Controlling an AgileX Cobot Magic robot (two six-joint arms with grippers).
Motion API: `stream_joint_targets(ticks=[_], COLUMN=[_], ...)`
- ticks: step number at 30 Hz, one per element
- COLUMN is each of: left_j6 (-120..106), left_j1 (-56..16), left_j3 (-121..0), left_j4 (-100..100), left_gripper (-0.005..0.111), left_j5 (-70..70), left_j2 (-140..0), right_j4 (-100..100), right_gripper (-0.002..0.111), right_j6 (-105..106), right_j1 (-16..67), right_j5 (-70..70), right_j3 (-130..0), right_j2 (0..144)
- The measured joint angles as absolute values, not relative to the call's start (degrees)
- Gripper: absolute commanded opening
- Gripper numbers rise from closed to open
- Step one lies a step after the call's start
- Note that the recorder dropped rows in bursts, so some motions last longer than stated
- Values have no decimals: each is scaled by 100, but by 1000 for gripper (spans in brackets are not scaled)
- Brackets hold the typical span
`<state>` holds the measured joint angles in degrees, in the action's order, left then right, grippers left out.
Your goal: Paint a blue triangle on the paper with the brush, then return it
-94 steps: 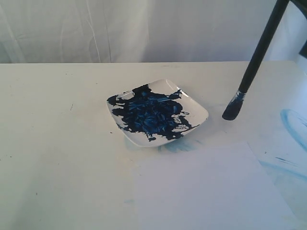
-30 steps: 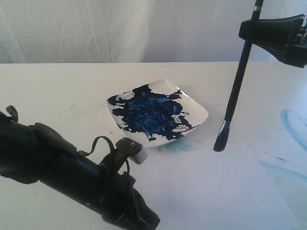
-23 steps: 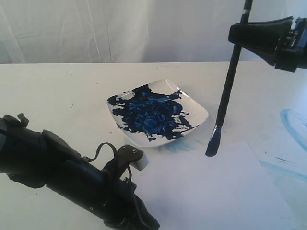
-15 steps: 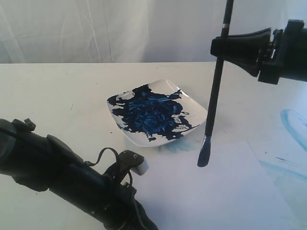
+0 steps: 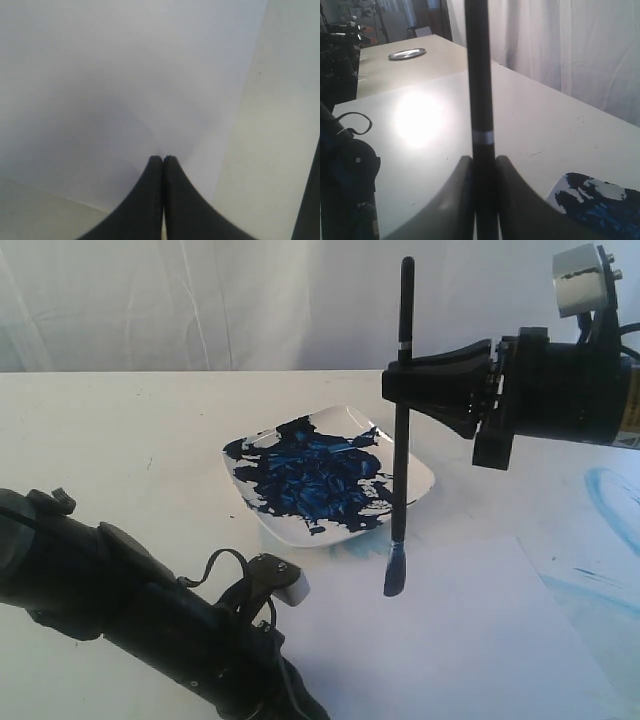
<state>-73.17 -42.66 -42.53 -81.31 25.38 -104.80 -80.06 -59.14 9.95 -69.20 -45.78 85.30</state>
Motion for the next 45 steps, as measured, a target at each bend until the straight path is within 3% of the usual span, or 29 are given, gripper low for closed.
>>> stream_joint_targets(ticks=[36, 45], left_j6=[-7184, -7184], left_j1=[-4266, -4266], left_j3=[-4261, -4261], left_j4=[-7951, -7951], left_gripper=[0, 0], left_j5=[2636, 2636], left_j2=[-10480, -10480], right_j4=[-7637, -7505], right_gripper=[0, 0], right_j6=[-5122, -4987], right_j1=[1009, 1406], right_j5=[-6920, -6909], right_j3=[-4578, -4578], right_j2=[8780, 9152])
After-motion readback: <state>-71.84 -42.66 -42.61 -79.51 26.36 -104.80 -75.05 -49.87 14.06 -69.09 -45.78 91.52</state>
